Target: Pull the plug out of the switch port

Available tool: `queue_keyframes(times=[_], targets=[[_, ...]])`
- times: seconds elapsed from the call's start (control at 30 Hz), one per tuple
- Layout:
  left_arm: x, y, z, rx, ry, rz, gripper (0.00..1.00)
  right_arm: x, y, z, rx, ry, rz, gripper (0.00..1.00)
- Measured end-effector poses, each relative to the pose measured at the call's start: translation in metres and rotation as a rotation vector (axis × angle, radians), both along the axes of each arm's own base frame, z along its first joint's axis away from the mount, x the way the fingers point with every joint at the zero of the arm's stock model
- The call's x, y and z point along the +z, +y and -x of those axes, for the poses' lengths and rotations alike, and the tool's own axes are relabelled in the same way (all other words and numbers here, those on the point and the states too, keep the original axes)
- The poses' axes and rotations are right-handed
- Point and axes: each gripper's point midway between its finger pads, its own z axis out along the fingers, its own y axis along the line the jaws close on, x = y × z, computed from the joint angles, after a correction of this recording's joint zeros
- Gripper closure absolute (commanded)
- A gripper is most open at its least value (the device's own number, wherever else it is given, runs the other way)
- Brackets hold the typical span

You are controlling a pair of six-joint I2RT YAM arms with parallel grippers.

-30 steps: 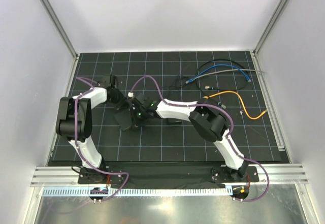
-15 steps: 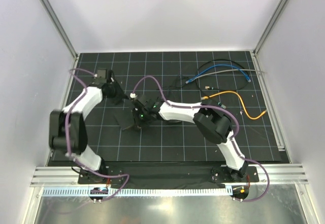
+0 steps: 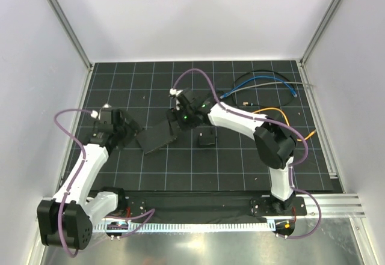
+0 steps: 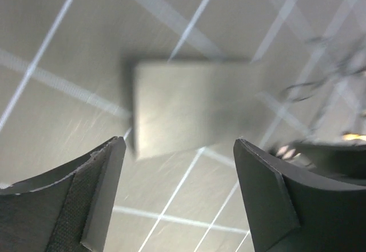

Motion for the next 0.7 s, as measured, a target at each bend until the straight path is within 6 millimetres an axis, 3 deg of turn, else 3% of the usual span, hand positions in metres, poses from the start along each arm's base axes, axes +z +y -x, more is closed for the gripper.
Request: queue_keyframes(times=[0.13, 0.33, 0.7], targets=[[-0.046, -0.001, 0.031, 0.025, 0.145, 0.029, 0.23, 0.003, -0.021, -0.026, 0.013, 0.024, -0.022, 0.22], [-0.065, -0.002, 0.039, 0.068, 0.185, 0.056, 0.26, -0.002, -0.023, -0.056, 0.050, 0.075, -0.078, 0.29], [-0.100, -0.004, 0.027, 0.090, 0.276, 0.061, 0.43, -0.047, 0.001, -0.036, 0.106, 0.239, -0.113, 0.50]])
